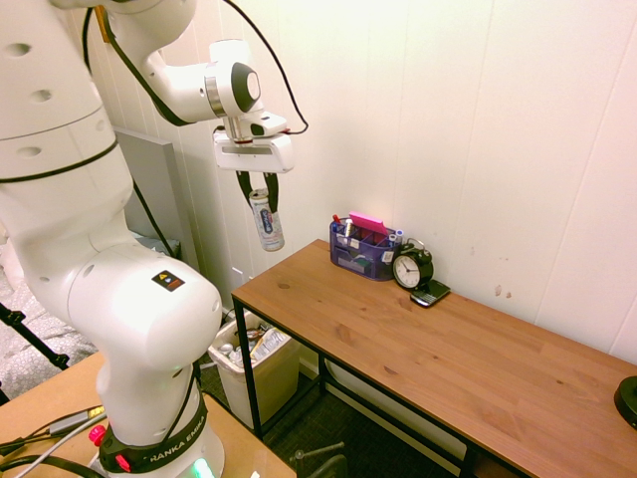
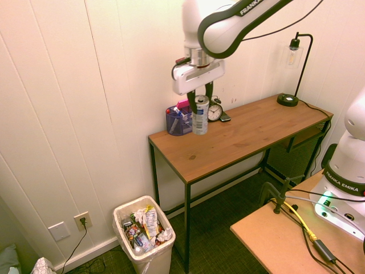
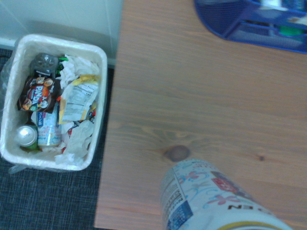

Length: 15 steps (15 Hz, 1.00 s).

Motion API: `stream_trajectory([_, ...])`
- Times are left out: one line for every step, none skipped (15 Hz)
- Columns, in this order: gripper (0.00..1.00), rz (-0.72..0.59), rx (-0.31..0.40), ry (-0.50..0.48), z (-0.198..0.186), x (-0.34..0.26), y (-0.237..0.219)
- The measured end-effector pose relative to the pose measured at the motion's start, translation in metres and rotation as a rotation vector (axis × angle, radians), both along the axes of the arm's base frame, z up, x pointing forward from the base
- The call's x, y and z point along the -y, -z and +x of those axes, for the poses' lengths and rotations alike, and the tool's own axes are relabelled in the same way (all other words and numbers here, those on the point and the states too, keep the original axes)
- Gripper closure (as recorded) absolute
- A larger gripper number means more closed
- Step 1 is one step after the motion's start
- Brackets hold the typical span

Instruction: Throw the can in the trash bin

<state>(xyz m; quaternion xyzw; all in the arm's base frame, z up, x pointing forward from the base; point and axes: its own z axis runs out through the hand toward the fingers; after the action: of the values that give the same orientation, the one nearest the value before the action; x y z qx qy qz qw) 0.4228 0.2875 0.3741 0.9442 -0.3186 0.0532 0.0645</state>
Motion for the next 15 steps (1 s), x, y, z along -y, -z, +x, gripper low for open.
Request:
stream_trajectory([1.0, -0.017, -0.018, -0.013, 0.006, -0.023, 0.009])
stream_trajectory([1.0, -0.029, -0.034, -0.027, 0.013, -0.045, 0.019])
stream_trajectory([1.0, -0.026, -0.05, -0.043, 0.021, -0.065, 0.029])
stream_trajectory([1.0, -0.009, -0.067, -0.065, 0.03, -0.085, 0.039])
stream_trajectory([1.0, 0.014, -0.081, -0.092, 0.039, -0.105, 0.049])
stream_trajectory([1.0, 0.041, -0.09, -0.117, 0.047, -0.124, 0.057])
stream_trajectory([1.0, 0.06, -0.097, -0.137, 0.054, -0.138, 0.067])
stream_trajectory([1.0, 0.08, -0.104, -0.149, 0.061, -0.146, 0.08])
stream_trajectory([0.0, 0.097, -0.119, -0.157, 0.067, -0.149, 0.092])
stream_trajectory([0.0, 0.1, -0.138, -0.157, 0.073, -0.145, 0.103])
stream_trajectory([0.0, 0.102, -0.152, -0.16, 0.078, -0.138, 0.109])
stream_trajectory([0.0, 0.106, -0.161, -0.167, 0.083, -0.13, 0.111])
stream_trajectory([0.0, 0.114, -0.168, -0.175, 0.087, -0.124, 0.11])
stream_trajectory([0.0, 0.12, -0.175, -0.181, 0.088, -0.119, 0.108])
stream_trajectory([0.0, 0.134, -0.183, -0.188, 0.087, -0.117, 0.106])
